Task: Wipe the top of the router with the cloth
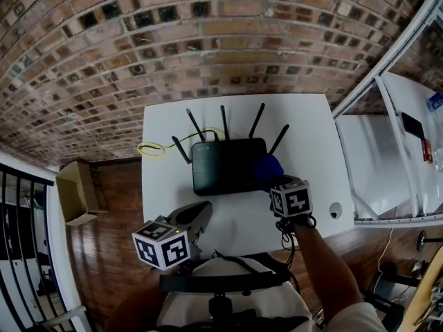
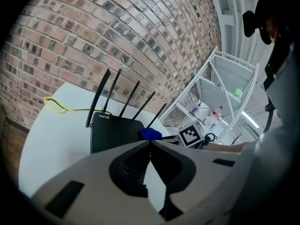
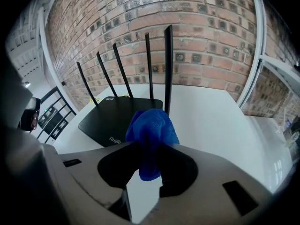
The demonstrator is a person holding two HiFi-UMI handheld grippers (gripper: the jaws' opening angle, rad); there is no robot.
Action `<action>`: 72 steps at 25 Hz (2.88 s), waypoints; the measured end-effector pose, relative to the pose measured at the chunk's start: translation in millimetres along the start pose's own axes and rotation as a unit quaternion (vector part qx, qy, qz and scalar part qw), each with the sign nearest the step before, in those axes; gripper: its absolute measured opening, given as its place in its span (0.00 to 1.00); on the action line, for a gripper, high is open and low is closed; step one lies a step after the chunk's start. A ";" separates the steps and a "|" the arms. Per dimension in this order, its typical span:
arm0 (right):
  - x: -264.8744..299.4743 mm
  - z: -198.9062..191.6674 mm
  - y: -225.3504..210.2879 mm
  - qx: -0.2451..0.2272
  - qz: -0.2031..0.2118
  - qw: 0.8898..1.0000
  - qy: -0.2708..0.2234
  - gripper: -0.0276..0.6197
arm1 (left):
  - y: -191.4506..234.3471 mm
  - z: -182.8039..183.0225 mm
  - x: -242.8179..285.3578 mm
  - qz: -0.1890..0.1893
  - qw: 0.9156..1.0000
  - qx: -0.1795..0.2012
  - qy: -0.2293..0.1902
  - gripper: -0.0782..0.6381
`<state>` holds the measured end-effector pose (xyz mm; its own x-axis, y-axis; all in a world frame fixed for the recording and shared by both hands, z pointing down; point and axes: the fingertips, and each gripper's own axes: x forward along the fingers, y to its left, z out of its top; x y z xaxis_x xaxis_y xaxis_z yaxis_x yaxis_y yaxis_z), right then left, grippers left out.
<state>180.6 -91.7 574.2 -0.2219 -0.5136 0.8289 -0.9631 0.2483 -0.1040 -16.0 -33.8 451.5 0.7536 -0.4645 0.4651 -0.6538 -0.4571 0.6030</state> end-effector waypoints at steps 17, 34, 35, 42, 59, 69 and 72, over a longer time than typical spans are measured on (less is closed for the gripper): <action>-47.3 22.0 -41.0 0.003 -0.026 0.994 -0.108 0.23 | -19.5 10.7 17.9 -0.012 1.000 0.019 0.000 0.15; -135.6 112.4 -30.1 -0.029 -0.019 0.960 -0.277 0.23 | -25.2 28.1 22.0 -0.012 0.999 0.032 -0.003 0.15; -133.2 113.3 -29.4 -0.030 -0.017 0.960 -0.279 0.23 | -25.6 28.6 22.0 -0.012 0.999 0.033 -0.003 0.15; -84.9 90.0 -31.4 -0.023 -0.011 0.973 -0.231 0.23 | -21.6 27.8 16.5 -0.001 1.000 0.028 -0.007 0.15; 2.1 39.8 -45.7 -0.023 -0.019 0.996 -0.084 0.23 | -10.5 25.7 1.1 0.033 0.999 0.014 -0.020 0.15; 21.4 21.6 -52.0 -0.018 -0.027 0.999 -0.035 0.23 | -8.1 24.2 -4.1 0.040 0.999 0.007 -0.026 0.15; 20.8 21.4 -51.7 -0.019 -0.027 0.999 -0.036 0.23 | -8.0 23.7 -4.2 0.039 0.999 0.007 -0.026 0.15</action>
<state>222.5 -132.8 585.0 -0.1821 -0.5840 0.7910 -0.9678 0.2488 -0.0391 -15.5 -46.2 429.3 0.6962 -0.5379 0.4753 -0.7114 -0.4281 0.5574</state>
